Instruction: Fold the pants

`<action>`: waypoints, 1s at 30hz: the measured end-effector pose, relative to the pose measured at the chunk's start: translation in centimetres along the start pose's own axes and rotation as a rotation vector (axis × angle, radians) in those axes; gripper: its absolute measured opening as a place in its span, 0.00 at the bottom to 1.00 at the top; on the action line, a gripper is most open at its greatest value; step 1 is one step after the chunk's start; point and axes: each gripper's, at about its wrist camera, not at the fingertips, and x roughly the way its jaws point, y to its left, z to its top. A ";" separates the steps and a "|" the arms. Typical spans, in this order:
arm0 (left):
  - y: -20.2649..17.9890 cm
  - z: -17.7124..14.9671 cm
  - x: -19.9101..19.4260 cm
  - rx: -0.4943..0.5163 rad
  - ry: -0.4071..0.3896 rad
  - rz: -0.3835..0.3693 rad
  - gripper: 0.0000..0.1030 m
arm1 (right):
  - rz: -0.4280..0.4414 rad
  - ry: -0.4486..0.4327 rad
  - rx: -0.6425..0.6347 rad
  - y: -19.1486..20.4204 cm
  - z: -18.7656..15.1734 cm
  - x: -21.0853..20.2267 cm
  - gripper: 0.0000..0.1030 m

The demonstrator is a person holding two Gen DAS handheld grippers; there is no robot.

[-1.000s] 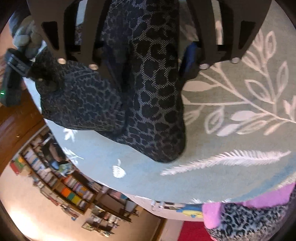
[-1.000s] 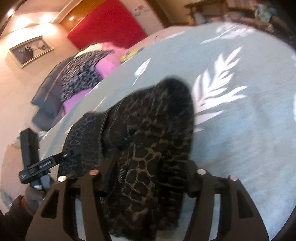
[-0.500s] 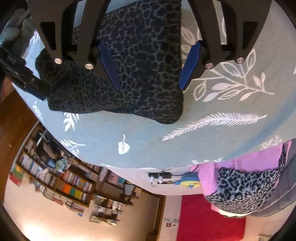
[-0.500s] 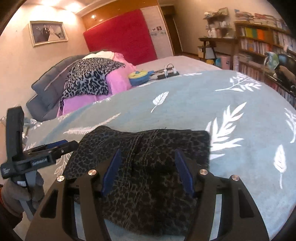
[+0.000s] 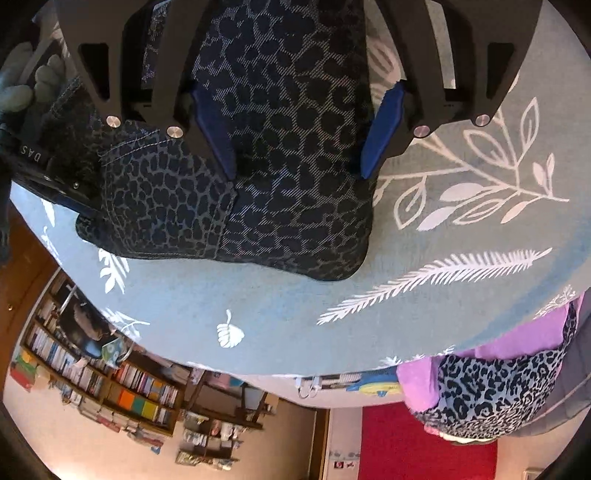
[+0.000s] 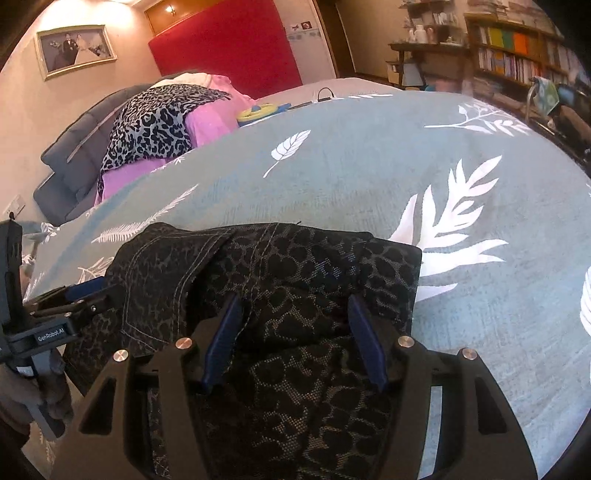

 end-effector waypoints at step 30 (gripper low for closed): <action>-3.1 -6.3 -10.3 0.026 0.019 0.023 0.89 | -0.061 -0.044 0.055 0.9 -6.9 -12.9 0.76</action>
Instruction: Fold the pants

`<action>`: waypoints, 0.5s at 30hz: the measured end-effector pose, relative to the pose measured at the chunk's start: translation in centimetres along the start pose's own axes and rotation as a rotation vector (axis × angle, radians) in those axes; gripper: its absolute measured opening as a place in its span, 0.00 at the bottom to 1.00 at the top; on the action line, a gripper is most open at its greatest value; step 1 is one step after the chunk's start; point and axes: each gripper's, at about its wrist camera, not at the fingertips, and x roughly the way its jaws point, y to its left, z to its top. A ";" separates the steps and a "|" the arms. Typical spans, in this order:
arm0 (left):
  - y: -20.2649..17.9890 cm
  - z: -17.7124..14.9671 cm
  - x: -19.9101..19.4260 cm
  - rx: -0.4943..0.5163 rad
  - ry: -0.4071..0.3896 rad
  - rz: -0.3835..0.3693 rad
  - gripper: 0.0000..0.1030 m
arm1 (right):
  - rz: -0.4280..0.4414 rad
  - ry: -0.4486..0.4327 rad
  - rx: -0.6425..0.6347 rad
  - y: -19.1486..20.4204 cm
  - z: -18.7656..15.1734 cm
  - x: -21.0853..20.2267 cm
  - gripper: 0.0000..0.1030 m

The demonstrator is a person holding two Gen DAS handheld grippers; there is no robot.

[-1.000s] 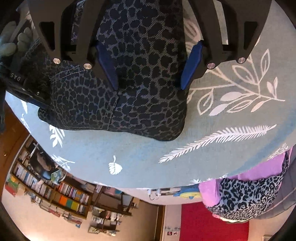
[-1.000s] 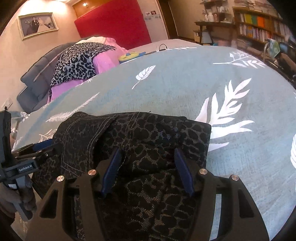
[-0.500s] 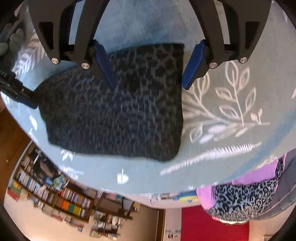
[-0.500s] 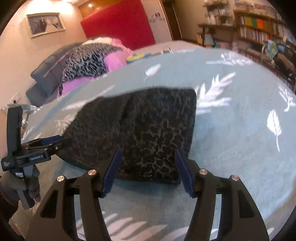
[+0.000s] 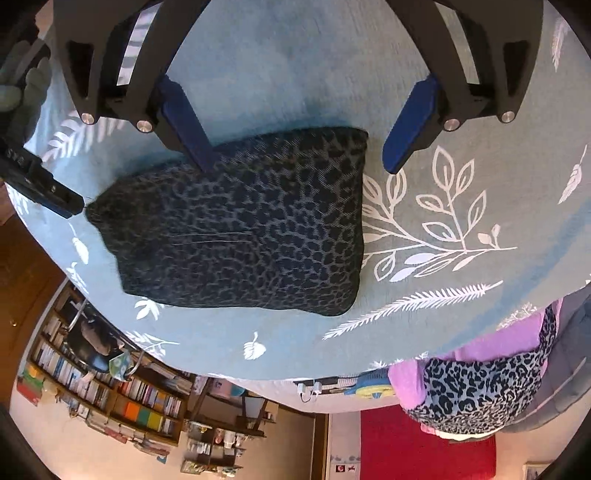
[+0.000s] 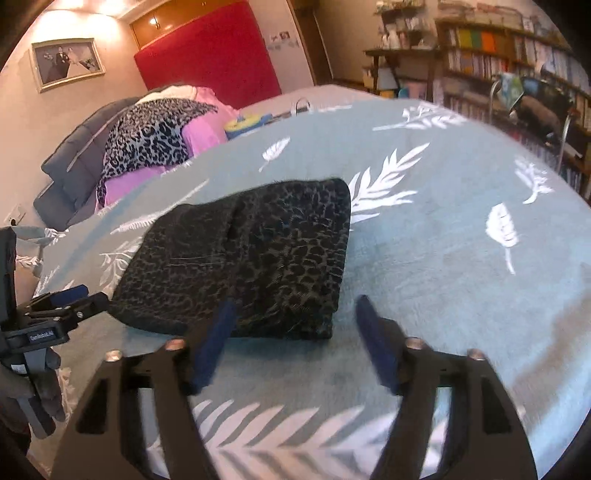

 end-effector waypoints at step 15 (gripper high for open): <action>-4.6 -1.8 -8.7 0.052 -0.160 0.052 0.94 | -0.013 -0.118 -0.072 5.7 -2.9 -7.8 0.93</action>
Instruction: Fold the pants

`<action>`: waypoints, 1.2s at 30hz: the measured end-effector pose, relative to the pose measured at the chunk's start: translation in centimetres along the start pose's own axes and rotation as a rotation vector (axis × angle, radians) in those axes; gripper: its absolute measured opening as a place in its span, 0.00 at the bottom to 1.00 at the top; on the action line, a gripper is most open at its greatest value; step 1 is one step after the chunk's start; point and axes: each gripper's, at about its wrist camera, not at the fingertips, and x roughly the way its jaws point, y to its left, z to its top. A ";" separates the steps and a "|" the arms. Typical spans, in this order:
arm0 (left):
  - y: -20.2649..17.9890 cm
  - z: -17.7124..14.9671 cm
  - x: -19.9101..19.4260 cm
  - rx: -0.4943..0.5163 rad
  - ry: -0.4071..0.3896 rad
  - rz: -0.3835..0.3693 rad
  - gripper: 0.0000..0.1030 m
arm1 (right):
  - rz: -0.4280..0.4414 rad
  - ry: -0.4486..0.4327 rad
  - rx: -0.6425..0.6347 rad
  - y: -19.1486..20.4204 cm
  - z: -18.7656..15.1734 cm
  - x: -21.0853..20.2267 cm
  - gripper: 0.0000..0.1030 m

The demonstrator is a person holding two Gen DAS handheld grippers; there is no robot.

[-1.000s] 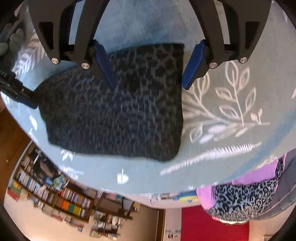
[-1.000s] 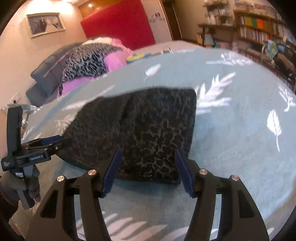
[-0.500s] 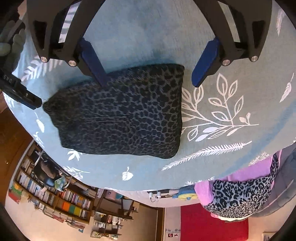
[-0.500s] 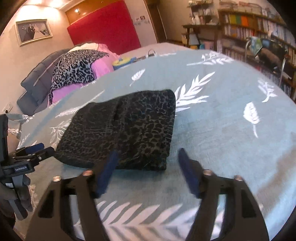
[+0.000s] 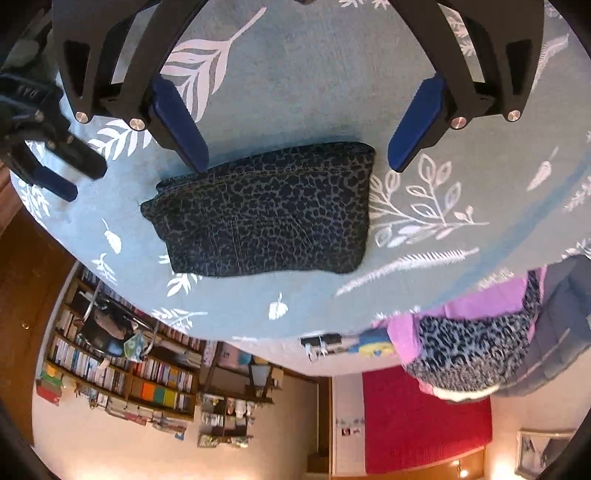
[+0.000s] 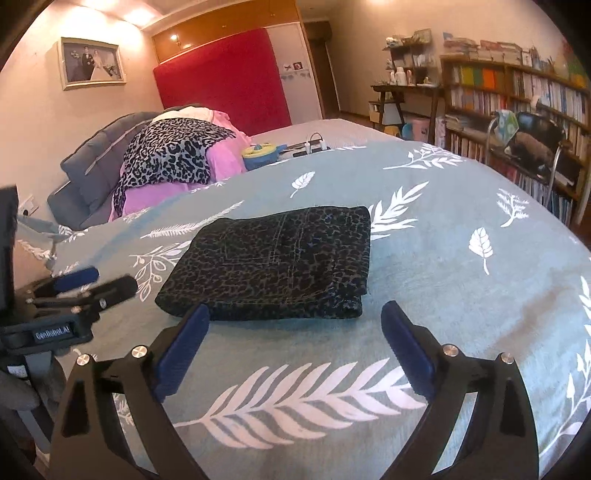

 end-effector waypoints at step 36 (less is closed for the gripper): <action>-0.5 -1.3 -6.9 0.058 -0.081 0.176 0.94 | -0.091 -0.072 -0.129 5.5 0.1 -5.2 0.94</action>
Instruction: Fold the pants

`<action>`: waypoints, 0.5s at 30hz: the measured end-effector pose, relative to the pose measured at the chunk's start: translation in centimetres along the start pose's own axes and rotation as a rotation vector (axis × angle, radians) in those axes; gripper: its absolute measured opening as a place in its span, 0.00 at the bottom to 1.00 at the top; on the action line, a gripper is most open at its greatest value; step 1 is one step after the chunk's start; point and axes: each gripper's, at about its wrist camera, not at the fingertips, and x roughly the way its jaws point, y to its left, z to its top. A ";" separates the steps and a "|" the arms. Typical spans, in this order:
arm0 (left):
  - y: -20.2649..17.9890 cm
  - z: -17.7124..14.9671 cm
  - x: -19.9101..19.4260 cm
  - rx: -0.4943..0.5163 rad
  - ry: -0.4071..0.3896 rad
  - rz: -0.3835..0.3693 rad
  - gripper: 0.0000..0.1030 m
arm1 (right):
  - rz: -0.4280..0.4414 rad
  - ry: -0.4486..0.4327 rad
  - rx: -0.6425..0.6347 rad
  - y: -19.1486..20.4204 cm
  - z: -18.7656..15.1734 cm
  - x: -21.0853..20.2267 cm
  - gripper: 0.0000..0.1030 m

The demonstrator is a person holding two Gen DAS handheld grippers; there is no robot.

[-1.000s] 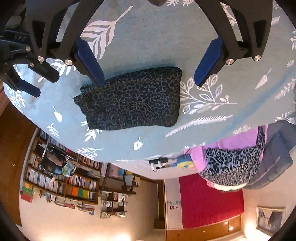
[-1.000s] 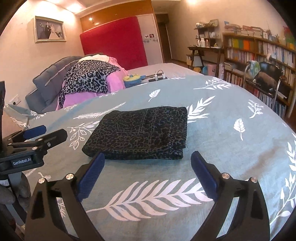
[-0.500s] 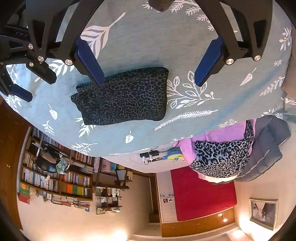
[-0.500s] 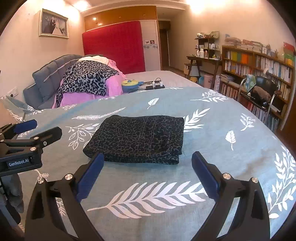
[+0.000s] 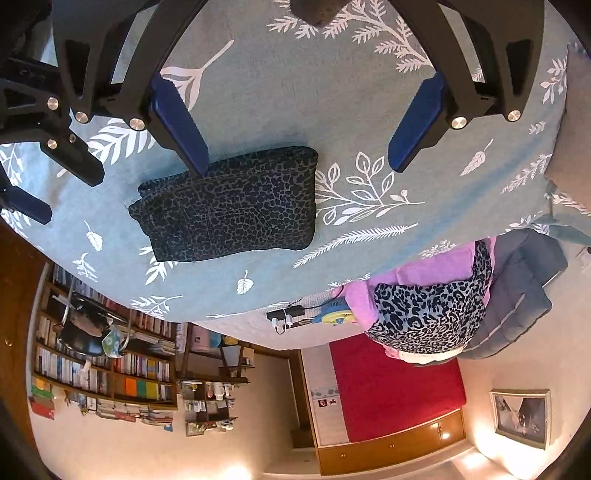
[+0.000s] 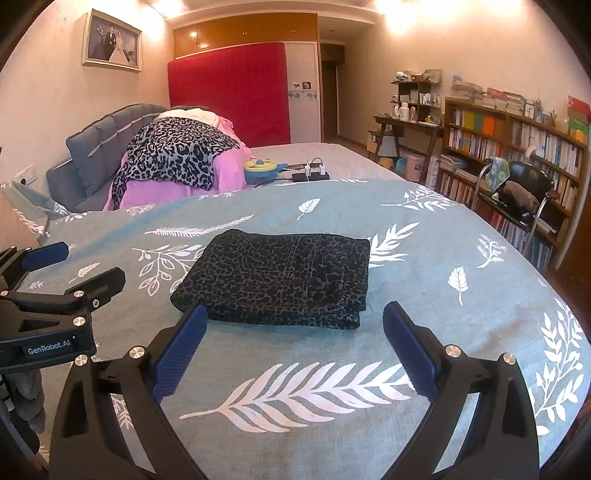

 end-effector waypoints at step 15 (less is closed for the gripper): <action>0.5 -0.4 0.6 -0.020 0.027 0.000 0.94 | -0.057 0.010 -0.015 -0.1 0.2 0.3 0.94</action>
